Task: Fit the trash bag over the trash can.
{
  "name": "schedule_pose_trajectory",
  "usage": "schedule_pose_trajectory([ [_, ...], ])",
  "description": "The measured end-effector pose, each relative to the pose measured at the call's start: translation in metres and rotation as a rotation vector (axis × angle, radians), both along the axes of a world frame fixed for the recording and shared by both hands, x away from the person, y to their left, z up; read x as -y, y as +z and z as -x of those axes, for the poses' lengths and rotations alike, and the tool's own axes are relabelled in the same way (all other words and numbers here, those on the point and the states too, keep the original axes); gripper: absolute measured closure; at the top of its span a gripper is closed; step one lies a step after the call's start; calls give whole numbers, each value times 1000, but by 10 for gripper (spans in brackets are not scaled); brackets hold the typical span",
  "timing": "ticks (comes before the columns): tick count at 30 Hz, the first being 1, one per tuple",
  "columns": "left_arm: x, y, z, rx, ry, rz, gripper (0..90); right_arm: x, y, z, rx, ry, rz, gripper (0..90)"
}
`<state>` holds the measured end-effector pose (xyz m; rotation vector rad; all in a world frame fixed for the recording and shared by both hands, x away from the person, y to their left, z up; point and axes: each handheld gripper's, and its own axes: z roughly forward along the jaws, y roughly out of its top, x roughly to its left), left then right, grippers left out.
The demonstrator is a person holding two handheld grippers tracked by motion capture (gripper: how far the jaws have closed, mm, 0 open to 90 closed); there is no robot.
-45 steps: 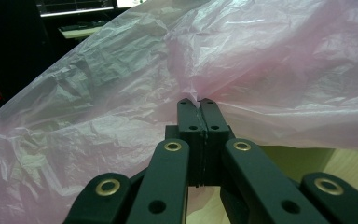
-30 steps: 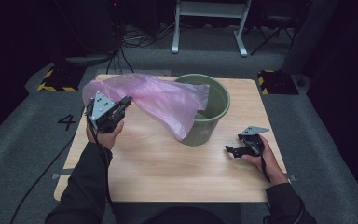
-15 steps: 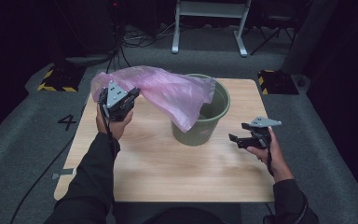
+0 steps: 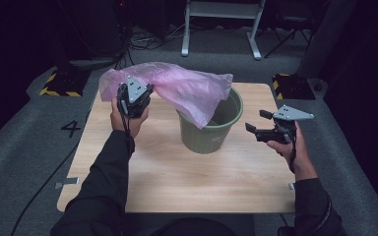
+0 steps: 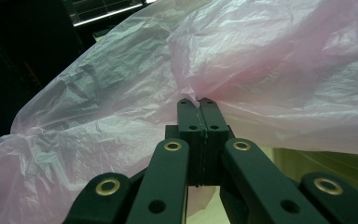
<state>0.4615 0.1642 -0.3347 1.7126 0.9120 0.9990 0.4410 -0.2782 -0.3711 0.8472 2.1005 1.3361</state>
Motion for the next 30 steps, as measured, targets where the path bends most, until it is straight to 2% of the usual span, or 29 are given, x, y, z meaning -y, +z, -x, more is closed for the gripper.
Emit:
schedule_pose_trajectory([
  [8,18,-9,-10,1,23,-47,896,-9,14,-1,35,8,15,217],
  [12,24,-14,-8,18,11,-79,896,-12,15,-2,43,18,19,215],
  [14,26,-16,-6,28,7,-101,896,-14,16,-3,44,21,3,215],
  [19,30,-19,-1,34,-15,-94,896,-19,22,-5,58,23,-14,218],
  [21,31,-20,1,40,-18,-105,896,-22,26,-4,66,26,-12,219],
  [24,34,-21,3,49,-33,-110,896,-28,35,-1,107,39,-10,219],
  [25,35,-21,5,52,-41,-100,896,-30,37,0,113,42,-11,219],
  [30,37,-21,8,59,-52,-107,896,-34,46,2,135,52,-10,218],
])
